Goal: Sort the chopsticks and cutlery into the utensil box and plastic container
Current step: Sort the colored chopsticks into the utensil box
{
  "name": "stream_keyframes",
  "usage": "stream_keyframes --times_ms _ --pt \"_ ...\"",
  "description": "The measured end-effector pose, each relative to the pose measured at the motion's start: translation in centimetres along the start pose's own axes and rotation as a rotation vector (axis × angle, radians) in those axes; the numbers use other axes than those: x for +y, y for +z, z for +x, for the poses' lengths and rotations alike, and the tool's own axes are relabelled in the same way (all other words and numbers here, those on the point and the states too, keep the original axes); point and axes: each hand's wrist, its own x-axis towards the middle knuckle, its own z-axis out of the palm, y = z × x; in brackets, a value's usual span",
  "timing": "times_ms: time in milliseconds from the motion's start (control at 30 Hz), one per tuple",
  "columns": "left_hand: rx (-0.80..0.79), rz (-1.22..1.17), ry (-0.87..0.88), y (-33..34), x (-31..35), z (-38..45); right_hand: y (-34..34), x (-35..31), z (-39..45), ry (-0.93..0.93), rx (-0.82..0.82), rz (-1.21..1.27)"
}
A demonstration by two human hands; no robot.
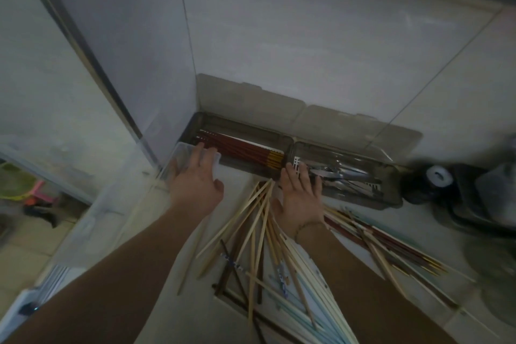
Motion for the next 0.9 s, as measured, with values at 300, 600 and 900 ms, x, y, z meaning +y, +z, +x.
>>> stream_keyframes --times_ms 300,600,900 --pt "0.0 0.003 -0.02 0.2 0.1 0.1 1.1 5.8 -3.9 -0.008 0.539 0.365" --pt "0.007 0.025 -0.008 0.3 0.2 0.1 7.4 9.3 -12.8 0.165 0.295 0.139" --pt "0.01 0.016 -0.011 0.4 0.2 0.0 8.6 9.7 -12.8 0.291 0.344 0.283"
